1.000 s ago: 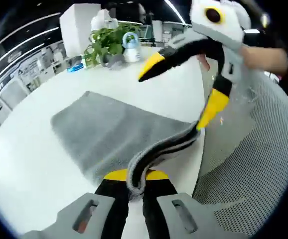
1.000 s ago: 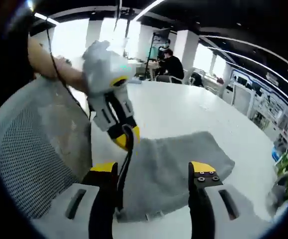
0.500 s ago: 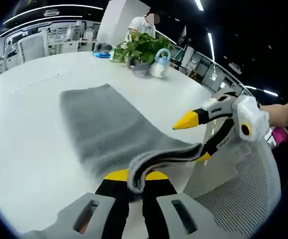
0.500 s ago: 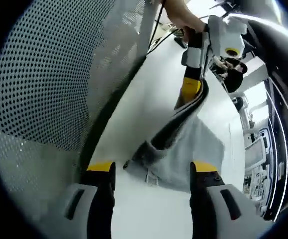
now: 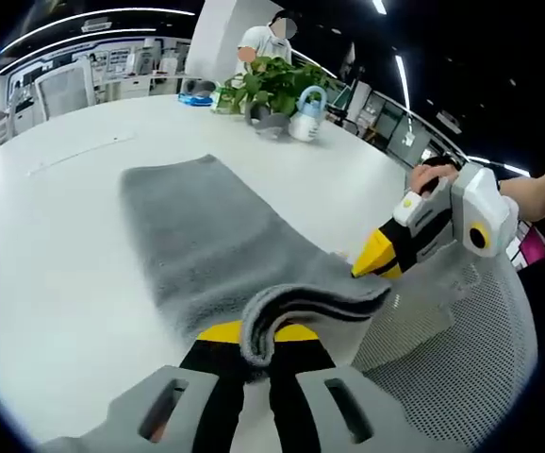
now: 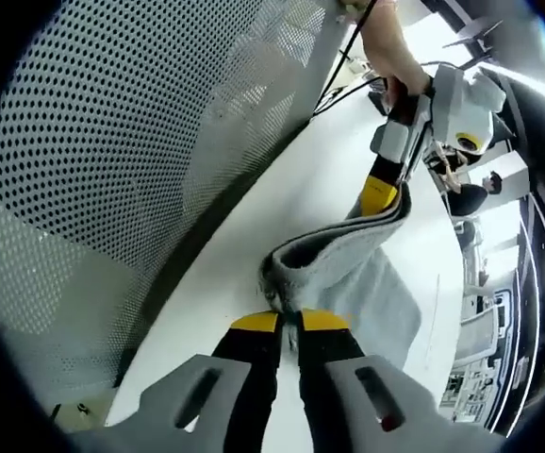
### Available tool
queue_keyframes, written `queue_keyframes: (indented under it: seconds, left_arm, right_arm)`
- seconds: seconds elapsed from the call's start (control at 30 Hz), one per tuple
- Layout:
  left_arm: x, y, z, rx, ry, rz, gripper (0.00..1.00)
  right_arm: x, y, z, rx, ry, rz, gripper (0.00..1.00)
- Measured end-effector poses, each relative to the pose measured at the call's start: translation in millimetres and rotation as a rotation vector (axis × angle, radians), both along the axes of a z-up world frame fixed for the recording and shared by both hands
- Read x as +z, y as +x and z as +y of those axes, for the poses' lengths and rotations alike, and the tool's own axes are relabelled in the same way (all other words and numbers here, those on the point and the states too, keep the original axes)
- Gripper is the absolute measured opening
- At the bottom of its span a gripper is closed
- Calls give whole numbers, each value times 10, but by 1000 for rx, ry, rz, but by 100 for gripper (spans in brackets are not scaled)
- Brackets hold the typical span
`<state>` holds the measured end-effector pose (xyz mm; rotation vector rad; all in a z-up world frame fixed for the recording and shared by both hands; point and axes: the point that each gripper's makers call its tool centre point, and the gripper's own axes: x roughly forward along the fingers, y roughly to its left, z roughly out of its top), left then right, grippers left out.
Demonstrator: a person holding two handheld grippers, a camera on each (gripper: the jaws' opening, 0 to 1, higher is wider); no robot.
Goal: Fold the towel on the table until its edges align and the towel forms a compact rectangular stack.
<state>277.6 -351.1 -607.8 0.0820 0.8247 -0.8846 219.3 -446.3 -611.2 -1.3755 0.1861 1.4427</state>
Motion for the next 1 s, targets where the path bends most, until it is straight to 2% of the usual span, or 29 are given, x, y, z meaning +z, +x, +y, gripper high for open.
queue_keyframes:
  seconds: [0.07,0.13,0.17,0.27,0.4,0.43,0.5,0.53,0.6,0.67,0.83,1.0]
  left_arm:
    - [-3,-13,-3,-9,6,0,7]
    - [-22,-45,-22,-34,20,0,8]
    - [-33,-50,-19,-46,32,-6,8]
    - [-17,-110,8,-116,59,-48,8]
    - [29,-210,93,-166,70,-67,10]
    - [41,-240,107,-187,79,-73,10]
    - [86,-282,128,-244,102,-120,10]
    - [116,-324,140,-260,106,-125,10]
    - [180,-414,156,-271,97,-96,9]
    - [299,-474,136,-298,71,-107,9]
    - [579,-583,53,-330,19,-128,9]
    - [754,-722,-29,-390,14,-105,8]
  right_arm:
    - [-5,-31,9,-3,18,47,2]
    - [-19,-22,-1,-22,22,66,1]
    - [-27,-45,3,-50,38,112,1]
    - [100,-39,46,-173,168,263,1]
    - [237,29,3,-314,280,424,0]
    - [253,40,-1,-333,296,442,0]
    - [318,67,-6,-382,365,507,0]
    - [334,79,-18,-408,391,538,0]
    - [415,108,-42,-469,471,606,0]
    - [530,132,-64,-526,569,684,0]
    - [728,108,-162,-600,693,785,0]
    - [878,11,-229,-620,734,835,0]
